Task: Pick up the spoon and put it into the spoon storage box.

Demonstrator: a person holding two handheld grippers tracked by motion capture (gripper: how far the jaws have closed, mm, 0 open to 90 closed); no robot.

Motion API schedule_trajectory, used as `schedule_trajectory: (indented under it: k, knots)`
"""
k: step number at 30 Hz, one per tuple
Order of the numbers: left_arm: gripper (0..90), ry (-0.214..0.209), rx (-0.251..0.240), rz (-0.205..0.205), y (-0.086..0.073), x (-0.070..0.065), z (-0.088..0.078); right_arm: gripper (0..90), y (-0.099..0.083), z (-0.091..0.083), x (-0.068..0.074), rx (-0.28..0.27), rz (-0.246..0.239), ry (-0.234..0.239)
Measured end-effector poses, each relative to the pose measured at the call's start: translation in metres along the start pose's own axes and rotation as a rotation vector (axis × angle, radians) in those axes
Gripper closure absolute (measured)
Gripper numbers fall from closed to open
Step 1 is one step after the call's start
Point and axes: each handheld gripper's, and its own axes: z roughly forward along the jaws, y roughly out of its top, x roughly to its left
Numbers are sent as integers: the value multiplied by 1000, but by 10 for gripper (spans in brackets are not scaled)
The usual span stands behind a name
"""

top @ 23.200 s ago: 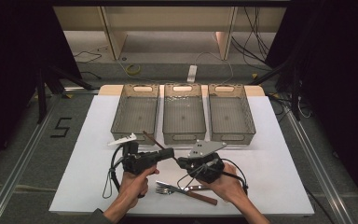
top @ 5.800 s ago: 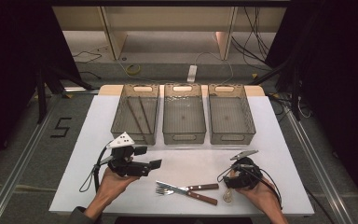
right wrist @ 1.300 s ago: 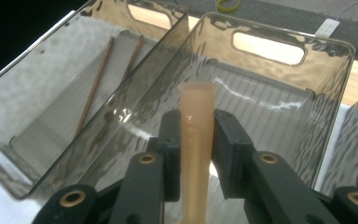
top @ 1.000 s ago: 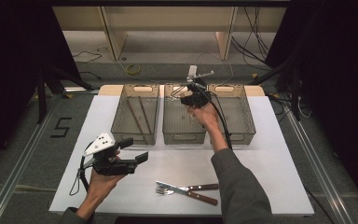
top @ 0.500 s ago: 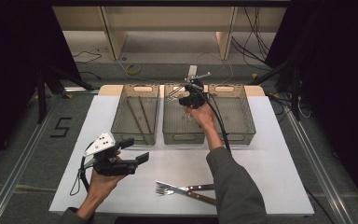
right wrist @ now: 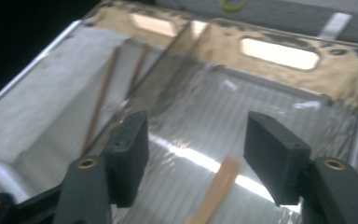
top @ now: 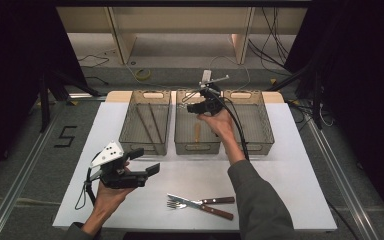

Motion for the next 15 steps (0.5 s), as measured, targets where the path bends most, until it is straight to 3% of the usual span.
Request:
schedule_trajectory:
  k: [7,11,15]
  knots:
    - [167,-2,-16,-17,0,2,-3,310,-6,-47,31,-25,-147,96]
    - [166,-2,-7,-9,0,2,-2,301,-23,-70,45,-17,-217,127]
    - [167,-6,-14,-13,0,1,-2,304,-47,-86,51,-11,-255,138]
